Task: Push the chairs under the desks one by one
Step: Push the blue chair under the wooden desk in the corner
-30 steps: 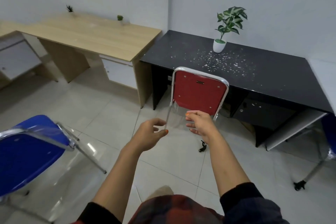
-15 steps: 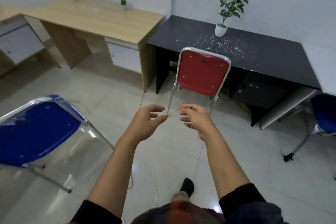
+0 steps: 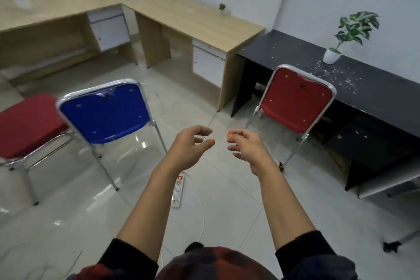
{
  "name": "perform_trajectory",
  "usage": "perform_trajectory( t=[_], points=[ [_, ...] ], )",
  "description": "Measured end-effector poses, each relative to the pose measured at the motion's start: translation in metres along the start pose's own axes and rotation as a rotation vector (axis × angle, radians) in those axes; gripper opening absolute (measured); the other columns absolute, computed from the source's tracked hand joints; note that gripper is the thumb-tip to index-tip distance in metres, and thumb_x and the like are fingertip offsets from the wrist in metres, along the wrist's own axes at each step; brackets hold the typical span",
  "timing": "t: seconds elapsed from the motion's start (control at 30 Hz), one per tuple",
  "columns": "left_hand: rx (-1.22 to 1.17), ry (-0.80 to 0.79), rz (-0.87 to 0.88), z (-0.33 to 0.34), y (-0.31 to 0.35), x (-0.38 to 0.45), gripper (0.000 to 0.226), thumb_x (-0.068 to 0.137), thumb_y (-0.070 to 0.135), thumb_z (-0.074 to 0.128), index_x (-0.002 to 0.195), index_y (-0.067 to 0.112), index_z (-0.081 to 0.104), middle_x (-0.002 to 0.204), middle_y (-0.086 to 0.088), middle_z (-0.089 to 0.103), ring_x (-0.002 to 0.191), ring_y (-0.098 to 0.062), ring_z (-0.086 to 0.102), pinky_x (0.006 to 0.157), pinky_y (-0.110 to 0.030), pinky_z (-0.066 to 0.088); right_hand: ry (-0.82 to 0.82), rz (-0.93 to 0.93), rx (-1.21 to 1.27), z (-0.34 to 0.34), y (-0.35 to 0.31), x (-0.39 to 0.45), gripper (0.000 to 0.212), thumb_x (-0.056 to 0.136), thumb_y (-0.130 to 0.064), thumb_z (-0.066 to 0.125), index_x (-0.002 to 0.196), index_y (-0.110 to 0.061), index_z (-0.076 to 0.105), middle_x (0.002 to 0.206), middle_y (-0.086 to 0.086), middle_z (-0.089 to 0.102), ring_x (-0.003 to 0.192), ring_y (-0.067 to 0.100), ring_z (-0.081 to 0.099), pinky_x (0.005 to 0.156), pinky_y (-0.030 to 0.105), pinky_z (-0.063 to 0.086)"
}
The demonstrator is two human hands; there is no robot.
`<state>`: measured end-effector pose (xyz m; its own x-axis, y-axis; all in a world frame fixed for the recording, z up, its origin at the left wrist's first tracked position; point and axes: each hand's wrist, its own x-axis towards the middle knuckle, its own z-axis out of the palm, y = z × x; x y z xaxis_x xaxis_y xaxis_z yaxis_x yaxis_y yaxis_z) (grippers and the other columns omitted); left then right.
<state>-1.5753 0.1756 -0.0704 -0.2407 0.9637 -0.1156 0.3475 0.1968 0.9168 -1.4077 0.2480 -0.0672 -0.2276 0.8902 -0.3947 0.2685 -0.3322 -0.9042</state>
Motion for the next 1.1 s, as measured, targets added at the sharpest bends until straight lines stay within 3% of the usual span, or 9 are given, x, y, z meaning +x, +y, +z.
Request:
perform_trajectory(
  t=[0.17, 0.33, 0.5, 0.67, 0.8, 1.1],
  points=[
    [0.044, 0.047, -0.070, 0.001, -0.003, -0.055, 0.030, 0.091, 0.033, 0.067, 0.121, 0.031, 0.061, 0.122, 0.015, 0.059, 0.111, -0.008, 0.058, 0.083, -0.024, 0.047, -0.092, 0.007, 0.003, 0.003, 0.023, -0.034, 0.013, 0.096, -0.020, 0.060, 0.108, -0.019, 0.067, 0.104, 0.000, 0.068, 0.092, 0.019, 0.067, 0.082, 0.033, 0.051],
    [0.109, 0.089, -0.119, 0.006, -0.012, -0.116, 0.030, 0.091, 0.032, 0.068, 0.121, 0.029, 0.062, 0.120, 0.016, 0.058, 0.110, -0.005, 0.057, 0.080, -0.023, 0.051, -0.054, 0.102, 0.066, 0.005, 0.053, -0.055, 0.005, 0.095, -0.021, 0.061, 0.096, -0.018, 0.066, 0.098, 0.002, 0.068, 0.084, 0.018, 0.066, 0.079, 0.032, 0.049],
    [0.128, 0.184, -0.198, -0.005, -0.038, -0.164, 0.033, 0.092, 0.031, 0.067, 0.124, 0.028, 0.060, 0.123, 0.013, 0.059, 0.109, -0.007, 0.056, 0.079, -0.020, 0.045, -0.252, 0.073, 0.005, 0.046, 0.059, -0.084, 0.007, 0.096, -0.021, 0.061, 0.099, -0.017, 0.066, 0.098, 0.002, 0.067, 0.084, 0.018, 0.065, 0.072, 0.027, 0.049],
    [0.128, 0.215, -0.191, -0.021, -0.044, -0.170, 0.034, 0.092, 0.032, 0.066, 0.125, 0.030, 0.060, 0.126, 0.013, 0.058, 0.110, -0.006, 0.055, 0.085, -0.024, 0.043, -0.335, -0.006, -0.082, 0.074, 0.043, -0.092, 0.014, 0.097, -0.022, 0.059, 0.108, -0.017, 0.067, 0.102, 0.002, 0.068, 0.091, 0.019, 0.066, 0.075, 0.029, 0.052],
    [0.127, 0.248, -0.204, -0.045, -0.051, -0.163, 0.036, 0.092, 0.032, 0.066, 0.127, 0.028, 0.058, 0.129, 0.010, 0.057, 0.112, -0.008, 0.054, 0.090, -0.028, 0.046, -0.333, -0.022, -0.112, 0.098, 0.029, -0.085, 0.009, 0.096, -0.021, 0.060, 0.103, -0.020, 0.067, 0.104, 0.003, 0.068, 0.090, 0.019, 0.066, 0.076, 0.029, 0.050],
    [0.089, 0.322, -0.197, -0.149, -0.079, -0.126, 0.036, 0.092, 0.031, 0.066, 0.128, 0.026, 0.059, 0.128, 0.009, 0.057, 0.116, -0.013, 0.056, 0.090, -0.030, 0.048, -0.365, -0.089, -0.244, 0.207, -0.019, -0.057, 0.019, 0.097, -0.023, 0.060, 0.114, -0.016, 0.065, 0.108, 0.004, 0.067, 0.091, 0.018, 0.065, 0.069, 0.025, 0.050]
  ],
)
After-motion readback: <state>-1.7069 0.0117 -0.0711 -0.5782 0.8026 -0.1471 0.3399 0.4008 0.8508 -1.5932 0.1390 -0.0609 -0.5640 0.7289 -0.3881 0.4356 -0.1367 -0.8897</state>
